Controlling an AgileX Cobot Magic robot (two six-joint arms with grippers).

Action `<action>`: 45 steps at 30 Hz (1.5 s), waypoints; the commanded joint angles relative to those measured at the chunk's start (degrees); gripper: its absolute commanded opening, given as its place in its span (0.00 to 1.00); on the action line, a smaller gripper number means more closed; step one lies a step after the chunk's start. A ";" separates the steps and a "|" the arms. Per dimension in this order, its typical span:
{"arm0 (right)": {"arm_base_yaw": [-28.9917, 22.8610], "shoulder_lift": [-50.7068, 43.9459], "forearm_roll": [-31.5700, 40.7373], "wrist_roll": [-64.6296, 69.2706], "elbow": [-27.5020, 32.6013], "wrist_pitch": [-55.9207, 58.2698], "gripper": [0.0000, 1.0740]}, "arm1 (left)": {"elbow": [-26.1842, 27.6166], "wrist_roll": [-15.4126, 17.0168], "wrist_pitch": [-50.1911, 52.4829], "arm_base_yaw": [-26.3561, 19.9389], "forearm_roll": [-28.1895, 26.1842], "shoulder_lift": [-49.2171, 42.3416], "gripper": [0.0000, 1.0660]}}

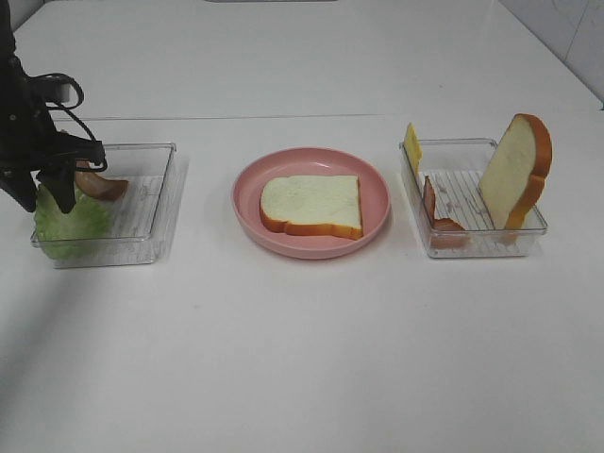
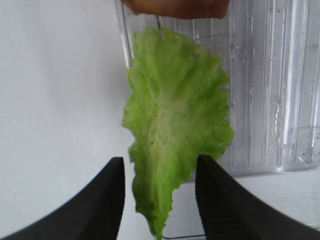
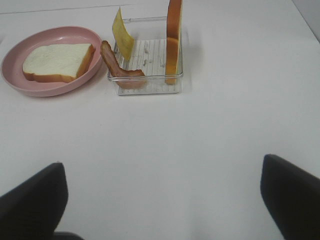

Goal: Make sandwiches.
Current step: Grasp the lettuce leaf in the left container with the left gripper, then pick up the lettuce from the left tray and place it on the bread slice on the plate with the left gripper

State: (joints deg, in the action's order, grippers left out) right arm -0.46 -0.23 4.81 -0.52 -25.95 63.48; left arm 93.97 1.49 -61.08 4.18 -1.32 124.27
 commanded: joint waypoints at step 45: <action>0.11 -1.43 0.17 -0.46 0.06 -0.52 0.92 | 4.13 2.92 -6.25 7.56 -0.97 -10.83 0.00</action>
State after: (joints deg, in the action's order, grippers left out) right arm -0.46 -0.23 4.81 -0.52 -25.95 63.48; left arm 96.83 3.72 -66.69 10.08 -1.26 114.99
